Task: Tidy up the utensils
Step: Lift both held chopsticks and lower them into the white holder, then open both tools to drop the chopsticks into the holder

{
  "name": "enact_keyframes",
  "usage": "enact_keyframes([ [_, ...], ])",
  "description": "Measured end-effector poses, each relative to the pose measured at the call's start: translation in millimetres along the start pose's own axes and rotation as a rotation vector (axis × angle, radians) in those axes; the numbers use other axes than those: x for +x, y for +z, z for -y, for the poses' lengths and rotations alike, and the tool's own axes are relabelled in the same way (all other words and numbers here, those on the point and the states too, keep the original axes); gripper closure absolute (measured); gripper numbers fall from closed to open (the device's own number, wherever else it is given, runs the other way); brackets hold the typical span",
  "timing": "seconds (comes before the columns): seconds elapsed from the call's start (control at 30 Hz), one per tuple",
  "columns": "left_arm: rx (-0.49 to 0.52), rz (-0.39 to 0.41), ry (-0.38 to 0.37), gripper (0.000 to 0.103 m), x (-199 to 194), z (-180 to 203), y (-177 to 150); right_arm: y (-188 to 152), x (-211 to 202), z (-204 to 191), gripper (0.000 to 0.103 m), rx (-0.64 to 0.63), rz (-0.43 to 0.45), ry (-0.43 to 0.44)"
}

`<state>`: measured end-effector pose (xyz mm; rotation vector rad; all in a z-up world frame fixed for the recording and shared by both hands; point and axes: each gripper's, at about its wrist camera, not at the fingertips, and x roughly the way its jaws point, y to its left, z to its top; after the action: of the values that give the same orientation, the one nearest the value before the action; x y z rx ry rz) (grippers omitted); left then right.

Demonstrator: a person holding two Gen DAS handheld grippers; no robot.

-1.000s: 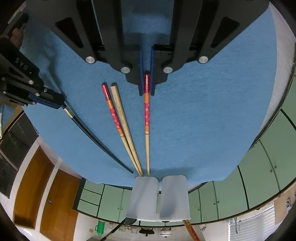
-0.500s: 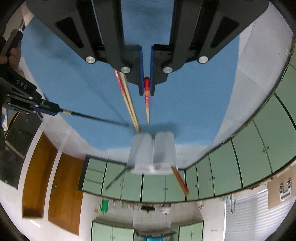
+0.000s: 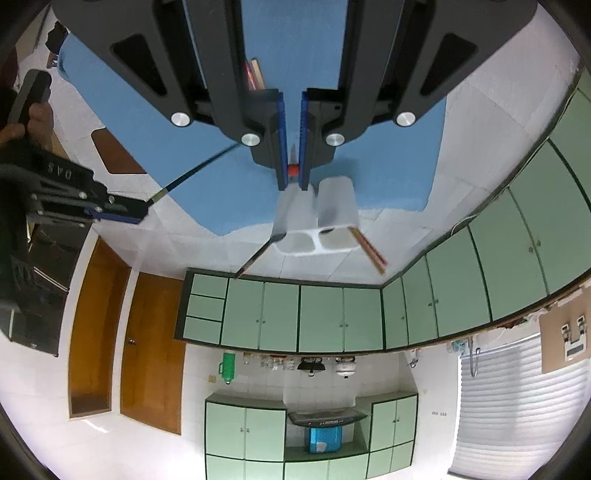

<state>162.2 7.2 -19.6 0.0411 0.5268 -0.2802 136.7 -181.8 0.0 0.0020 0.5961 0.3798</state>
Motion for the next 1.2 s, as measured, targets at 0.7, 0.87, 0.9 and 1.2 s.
enact_keyframes([
  [0.7,0.014,0.117,0.007,0.098,-13.9,-23.9,65.8,101.1,3.0,7.2,0.097,-0.042,0.092,0.080],
  [0.87,0.042,0.199,0.037,0.098,-15.7,-26.0,104.4,149.6,-0.2,4.1,0.097,-0.050,0.167,0.097],
  [0.9,0.046,0.217,0.041,0.098,-14.9,-26.6,113.1,158.8,0.7,4.4,0.097,-0.048,0.178,0.100],
  [1.2,0.046,0.238,0.060,0.098,34.9,-31.5,146.8,197.9,36.3,8.0,0.097,-0.057,0.215,0.029],
])
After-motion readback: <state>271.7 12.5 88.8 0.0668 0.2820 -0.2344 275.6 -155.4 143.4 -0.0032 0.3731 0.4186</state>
